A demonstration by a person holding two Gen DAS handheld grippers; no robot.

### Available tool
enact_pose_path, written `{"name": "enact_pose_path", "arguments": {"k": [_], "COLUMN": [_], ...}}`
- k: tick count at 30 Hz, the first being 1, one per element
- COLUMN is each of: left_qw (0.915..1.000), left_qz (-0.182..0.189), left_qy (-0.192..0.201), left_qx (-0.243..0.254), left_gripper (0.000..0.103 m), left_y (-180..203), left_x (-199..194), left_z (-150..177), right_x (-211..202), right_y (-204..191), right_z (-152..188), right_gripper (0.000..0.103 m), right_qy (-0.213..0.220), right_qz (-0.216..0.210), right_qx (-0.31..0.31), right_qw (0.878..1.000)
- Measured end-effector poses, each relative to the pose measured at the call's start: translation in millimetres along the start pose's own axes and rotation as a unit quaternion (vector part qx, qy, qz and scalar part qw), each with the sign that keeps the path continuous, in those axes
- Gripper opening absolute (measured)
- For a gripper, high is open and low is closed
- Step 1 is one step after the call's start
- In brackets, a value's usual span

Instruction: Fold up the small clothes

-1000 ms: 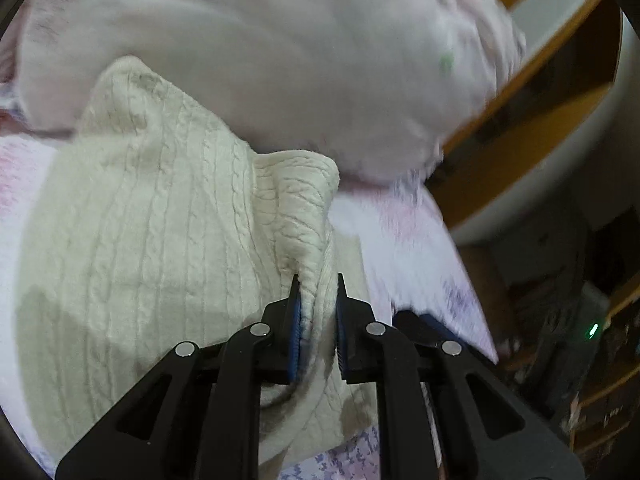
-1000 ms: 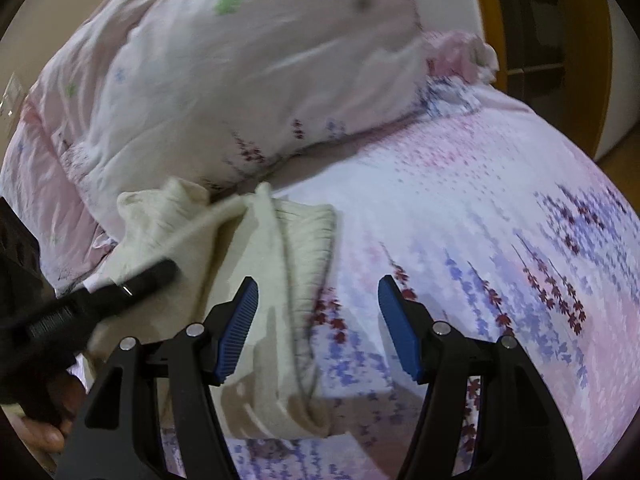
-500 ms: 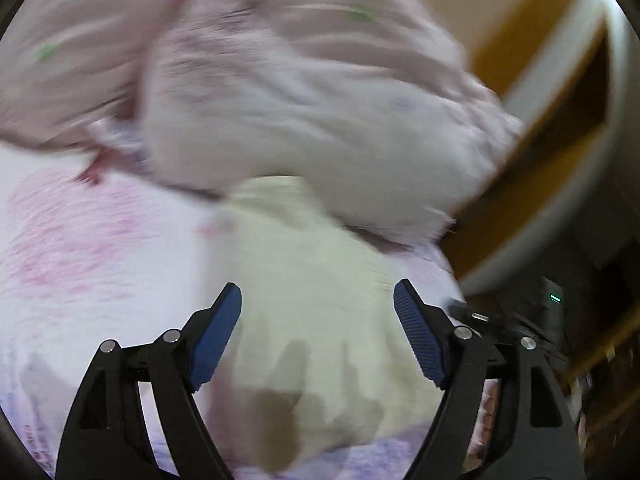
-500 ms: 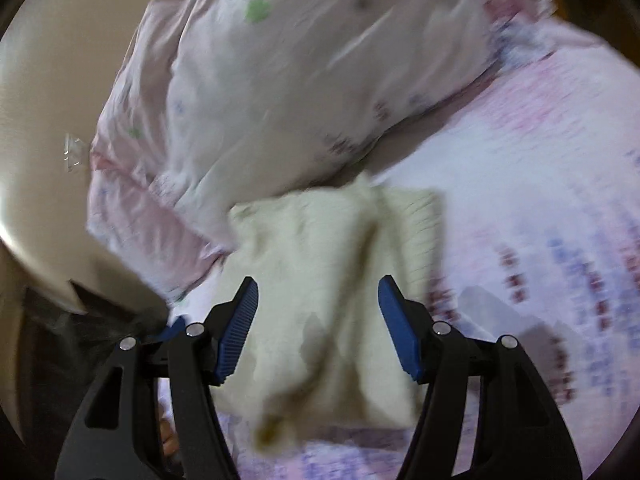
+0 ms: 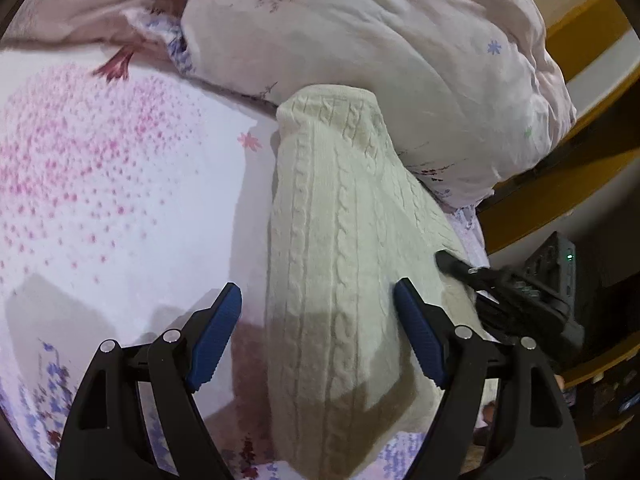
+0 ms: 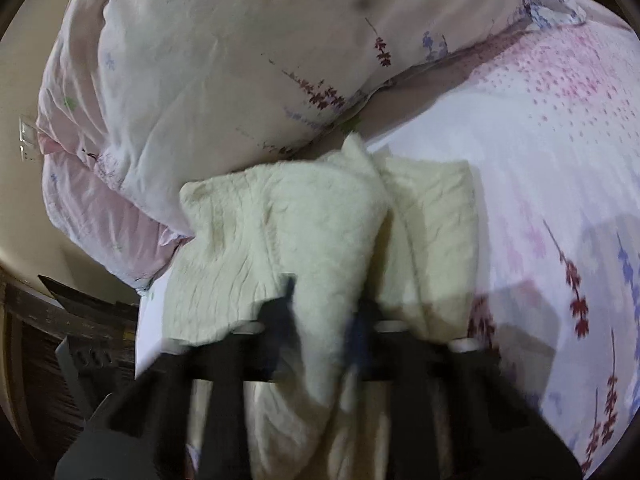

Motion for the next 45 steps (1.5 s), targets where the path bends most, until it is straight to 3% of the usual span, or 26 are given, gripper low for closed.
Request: {"name": "enact_pose_path", "arguments": {"k": [5,7,11,14,16,18,19,23,27,31,32,33,39,42,45], "left_qw": [0.9998,0.9997,0.9996,0.9995,0.9995,0.9994,0.9993,0.999,0.9989,0.999,0.999,0.9989,0.999,0.9987,0.9986], "left_qz": [0.015,0.02,0.018,0.017,0.017,0.022,0.027,0.04,0.042,0.04,0.041,0.042,0.038,0.037,0.036], "left_qy": [-0.002,-0.007,-0.02,-0.023,-0.024,-0.025,-0.024,-0.015,-0.011,-0.013,-0.013,-0.014,-0.023,-0.035,-0.04], "left_qx": [-0.01,-0.006,0.01,0.016,0.013,0.007,0.003,-0.014,-0.019,-0.015,-0.012,-0.012,-0.007,-0.005,-0.001], "left_gripper": [0.079,0.079,0.079,0.079,0.079,0.079,0.078,0.078,0.077,0.07,0.068,0.064,0.063,0.064,0.064], "left_y": [6.8,12.3,21.8,23.6,23.8,23.6,23.0,19.7,17.7,18.7,19.5,20.3,21.4,22.9,25.0], "left_x": [-3.8,-1.7,5.3,8.9,10.9,10.4,8.4,0.1,-4.6,-4.8,-4.9,-4.4,-4.2,0.9,0.8], "left_z": [4.5,7.8,18.9,22.2,23.7,24.5,25.0,25.8,28.9,34.7,35.6,36.4,42.3,45.9,46.9], "right_x": [-47.9,-60.8,-51.5,-47.2,-32.4,-10.7,-12.2,-47.5,-65.9,-65.3,-62.0,-59.4,-81.1,-52.5,-58.7], "right_y": [-17.9,-17.4,-5.7,1.3,11.5,27.9,34.1,45.8,54.2,50.5,47.8,45.6,43.1,66.4,66.4], "right_z": [-15.8,-25.6,-32.8,-39.6,-39.0,-33.7,-32.6,-22.5,12.2,39.9,45.8,49.0,39.9,47.9,44.5], "right_gripper": [0.011,0.011,0.011,0.012,0.013,0.023,0.034,0.056,0.056,0.053,0.031,0.018,0.014,0.015,0.025], "right_qy": [0.11,0.131,0.109,0.112,0.084,0.039,0.037,0.068,0.041,0.025,0.022,0.02,0.091,0.045,0.043], "right_qz": [0.056,0.083,0.144,0.151,0.164,0.184,0.179,0.116,0.053,0.041,0.04,0.046,0.075,0.118,0.107], "right_qx": [-0.08,-0.095,-0.115,-0.115,-0.12,-0.109,-0.095,-0.05,-0.034,-0.048,-0.059,-0.068,-0.084,-0.071,-0.06], "right_qw": [0.989,0.983,0.977,0.975,0.976,0.976,0.979,0.99,0.997,0.998,0.997,0.996,0.989,0.989,0.991]}}
Point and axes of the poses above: each gripper's, at about its wrist camera, not at the fingertips, and x roughly the way its jaws point, y to its right, z to its underside, the point moved 10 cm from there along x, roughly the way its jaws point, and after that the axes turned 13 degrees about z, right-handed, at the moved point
